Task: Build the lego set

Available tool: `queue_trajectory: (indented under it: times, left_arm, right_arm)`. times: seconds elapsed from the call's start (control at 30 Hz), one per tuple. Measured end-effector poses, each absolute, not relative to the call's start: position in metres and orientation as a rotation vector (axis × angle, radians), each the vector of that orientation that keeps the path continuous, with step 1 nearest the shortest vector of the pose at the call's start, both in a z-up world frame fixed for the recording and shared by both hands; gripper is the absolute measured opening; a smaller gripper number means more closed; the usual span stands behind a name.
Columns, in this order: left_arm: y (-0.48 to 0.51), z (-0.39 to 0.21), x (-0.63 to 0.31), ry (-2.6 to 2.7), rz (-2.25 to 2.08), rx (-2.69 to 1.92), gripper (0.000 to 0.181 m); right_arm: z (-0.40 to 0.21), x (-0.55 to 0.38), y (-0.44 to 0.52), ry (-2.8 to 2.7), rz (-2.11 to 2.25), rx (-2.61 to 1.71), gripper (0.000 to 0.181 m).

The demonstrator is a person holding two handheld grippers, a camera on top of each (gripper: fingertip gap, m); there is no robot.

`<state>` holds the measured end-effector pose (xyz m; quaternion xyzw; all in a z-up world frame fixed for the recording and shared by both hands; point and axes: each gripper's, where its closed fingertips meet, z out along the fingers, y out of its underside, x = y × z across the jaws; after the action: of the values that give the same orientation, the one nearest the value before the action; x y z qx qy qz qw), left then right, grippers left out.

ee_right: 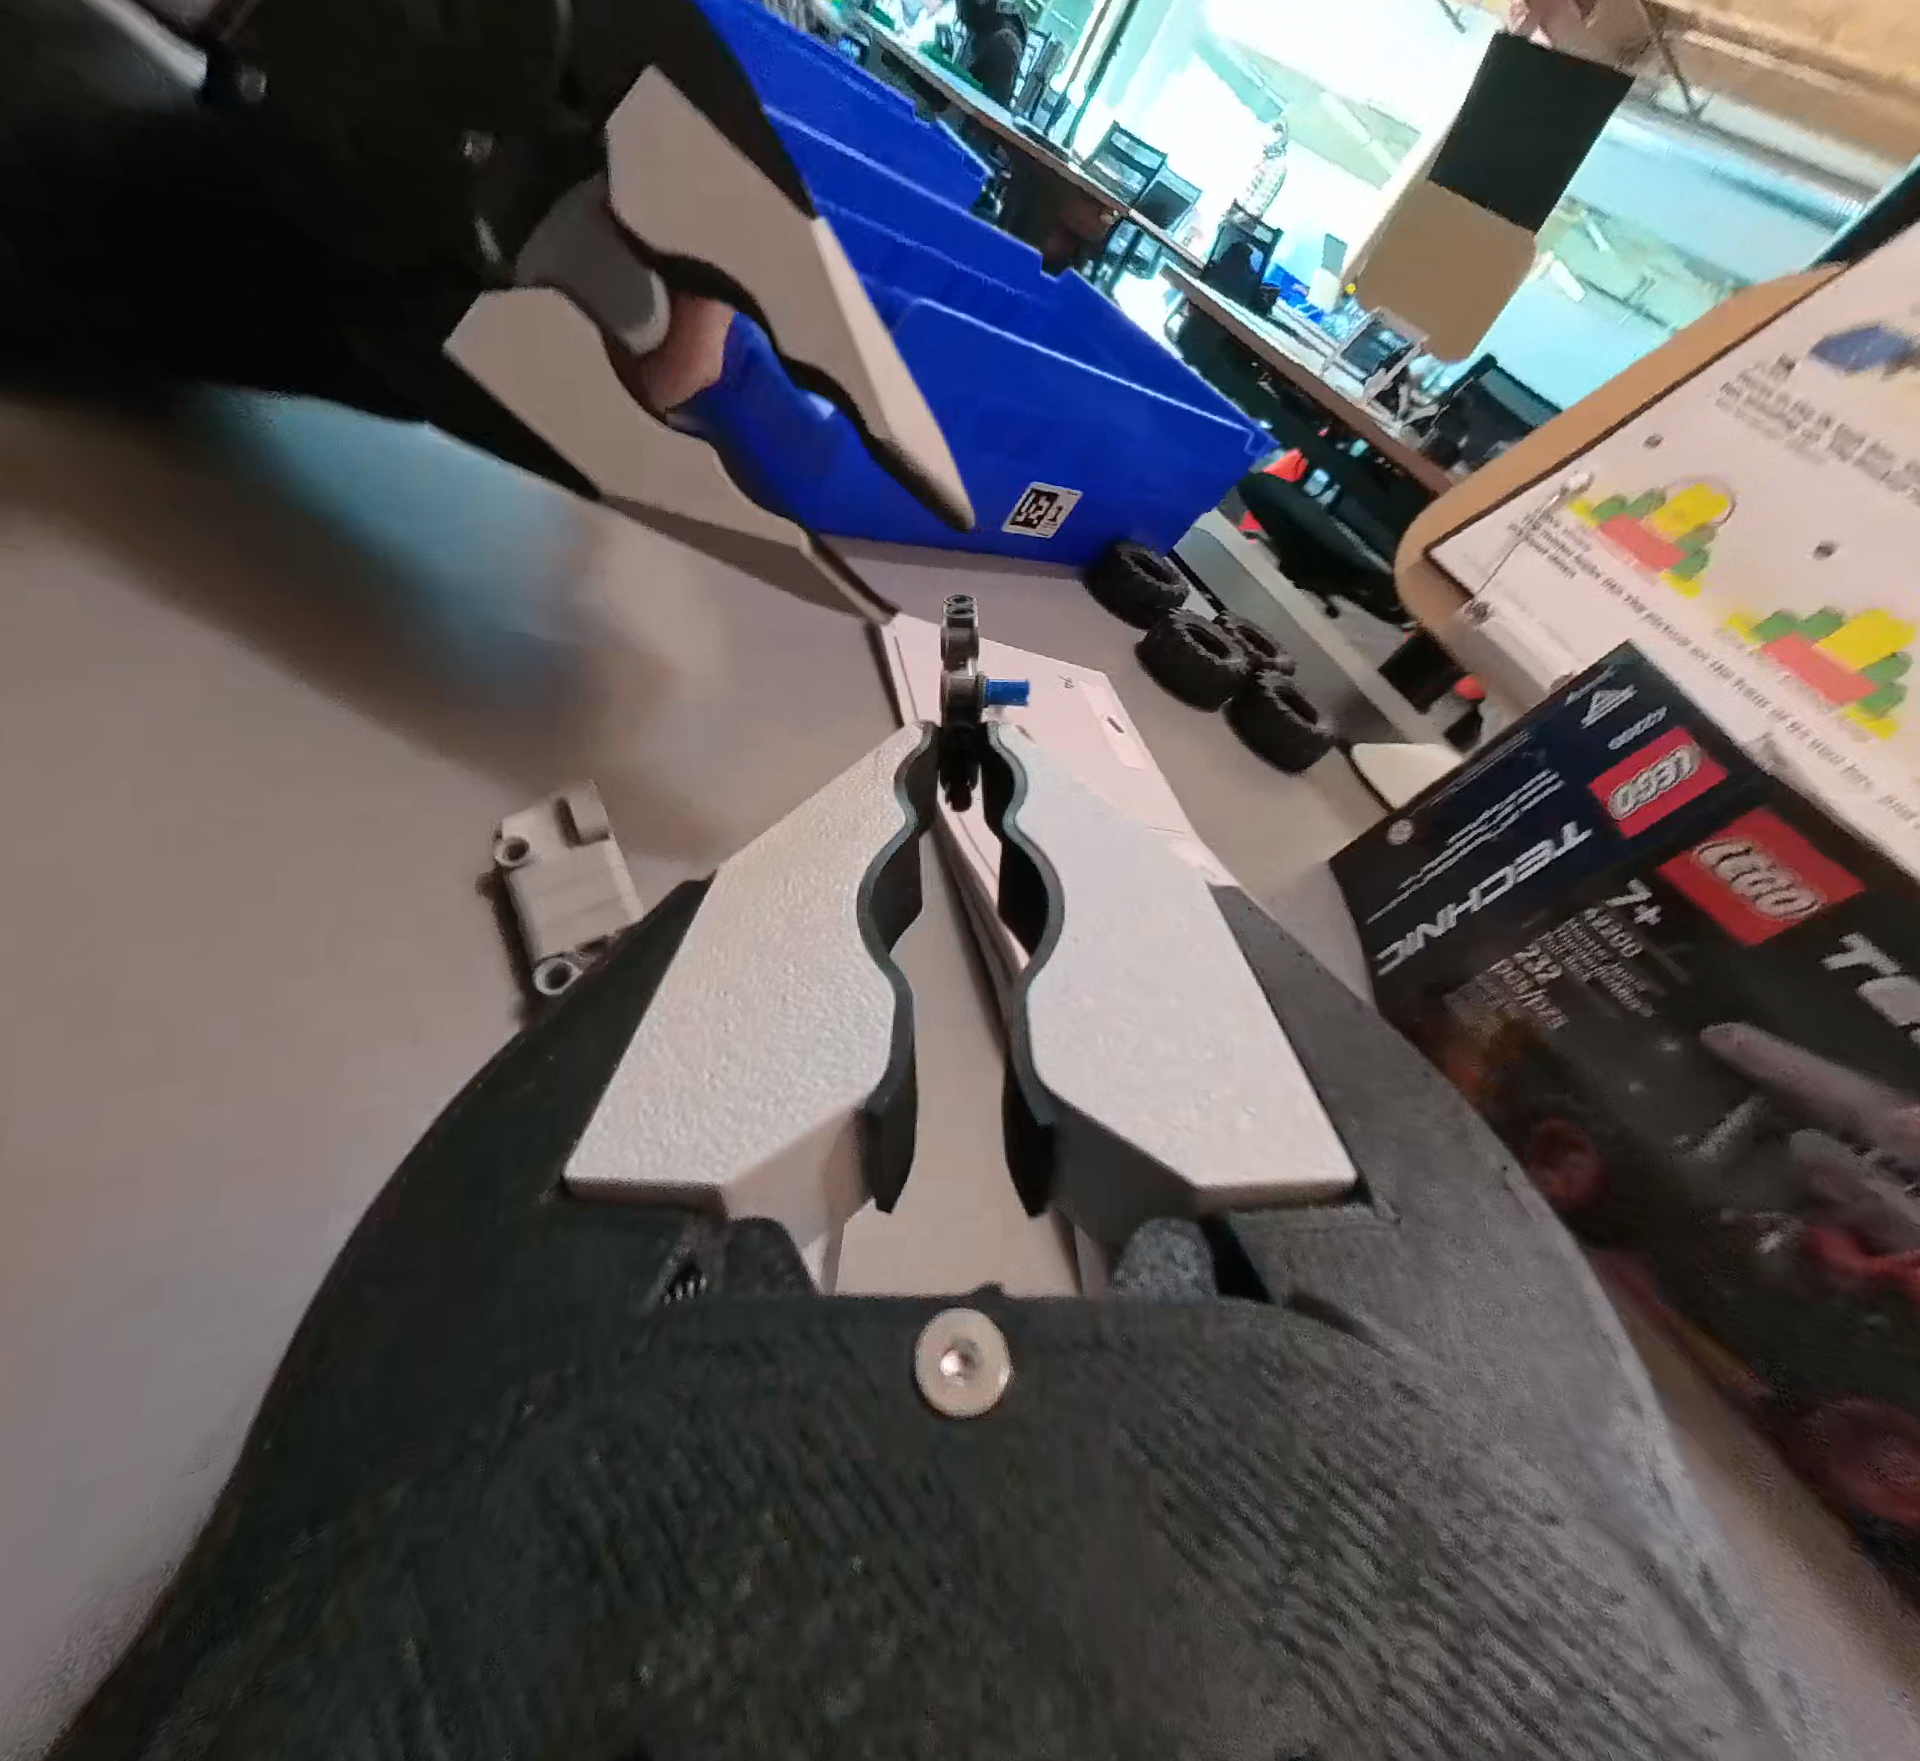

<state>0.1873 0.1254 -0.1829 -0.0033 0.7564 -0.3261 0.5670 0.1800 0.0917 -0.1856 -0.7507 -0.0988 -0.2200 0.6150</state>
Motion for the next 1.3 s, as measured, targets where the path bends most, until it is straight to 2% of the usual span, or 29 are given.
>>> queue_trajectory:
  times: [0.03, 0.23, 0.43, 0.53, 0.9, 1.03, 1.17, 1.3]
  left_arm:
    - [0.123, -0.183, 0.187, 1.771, -0.743, 0.011, 0.020]
    - [0.115, -0.190, 0.191, 1.759, -0.575, 0.095, 0.025]
    - [0.113, -0.189, 0.189, 1.748, -0.575, 0.112, 0.020]
    - [0.115, -0.189, 0.190, 1.735, -0.546, 0.122, 0.013]
    - [0.115, -0.194, 0.189, 1.811, -0.663, 0.048, 0.013]
    - [0.119, -0.203, 0.190, 1.903, -0.755, -0.045, 0.013]
    - [0.126, -0.214, 0.189, 2.007, -0.851, -0.134, 0.013]
    - [0.128, -0.218, 0.187, 2.056, -0.908, -0.176, 0.012]
  right_arm:
    - [-0.185, 0.180, 0.091, -0.196, -0.455, -1.727, 0.005]
    - [-0.184, 0.178, 0.092, -0.037, -0.157, -1.737, 0.005]
    - [-0.181, 0.174, 0.093, 0.041, 0.035, -1.717, 0.005]
    - [-0.180, 0.175, 0.092, 0.052, 0.040, -1.713, 0.005]
    - [-0.183, 0.176, 0.094, 0.059, 0.046, -1.730, 0.006]
    - [-0.184, 0.176, 0.093, 0.031, -0.011, -1.739, 0.022]
    - [-0.198, 0.187, 0.089, -0.063, -0.248, -1.839, 0.021]
    - [-0.200, 0.176, 0.097, -0.165, -0.307, -1.838, 0.024]
